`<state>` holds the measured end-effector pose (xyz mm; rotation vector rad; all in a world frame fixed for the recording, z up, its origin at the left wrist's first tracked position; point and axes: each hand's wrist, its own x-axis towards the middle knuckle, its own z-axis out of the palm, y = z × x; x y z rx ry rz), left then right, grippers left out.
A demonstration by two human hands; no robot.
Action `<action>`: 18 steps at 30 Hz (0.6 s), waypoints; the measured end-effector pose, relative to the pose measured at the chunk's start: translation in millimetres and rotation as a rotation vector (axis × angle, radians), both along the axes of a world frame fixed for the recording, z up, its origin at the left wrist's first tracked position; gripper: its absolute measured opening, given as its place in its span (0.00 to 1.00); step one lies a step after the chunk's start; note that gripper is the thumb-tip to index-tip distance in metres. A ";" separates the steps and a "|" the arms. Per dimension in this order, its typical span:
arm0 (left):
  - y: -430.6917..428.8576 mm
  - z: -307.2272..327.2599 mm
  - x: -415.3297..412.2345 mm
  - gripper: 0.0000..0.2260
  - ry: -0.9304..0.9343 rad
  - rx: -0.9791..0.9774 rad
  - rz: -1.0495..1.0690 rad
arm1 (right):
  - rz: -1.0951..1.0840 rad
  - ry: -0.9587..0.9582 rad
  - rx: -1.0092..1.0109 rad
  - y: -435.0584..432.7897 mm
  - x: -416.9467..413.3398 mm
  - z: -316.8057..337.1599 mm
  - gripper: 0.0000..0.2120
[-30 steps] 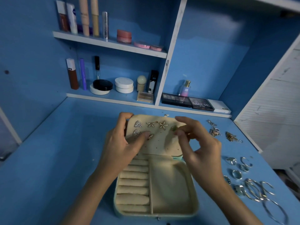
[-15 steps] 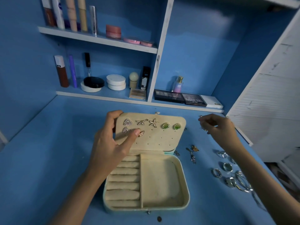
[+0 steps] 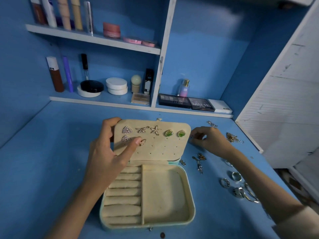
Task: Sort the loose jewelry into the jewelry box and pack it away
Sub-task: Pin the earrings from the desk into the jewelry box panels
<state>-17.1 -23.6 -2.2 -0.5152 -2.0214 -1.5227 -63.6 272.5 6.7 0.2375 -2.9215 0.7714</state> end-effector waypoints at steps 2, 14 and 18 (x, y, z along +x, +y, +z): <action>-0.1 -0.3 -0.5 0.16 -0.002 -0.002 0.000 | 0.014 -0.005 0.008 -1.6 -0.3 1.8 0.08; -0.3 -0.7 0.2 0.16 -0.007 0.009 -0.006 | 0.047 0.046 0.086 -3.2 -3.2 -2.0 0.06; -0.6 -0.9 0.0 0.16 -0.004 -0.001 0.003 | 0.050 0.042 0.080 -0.8 -0.2 -2.1 0.02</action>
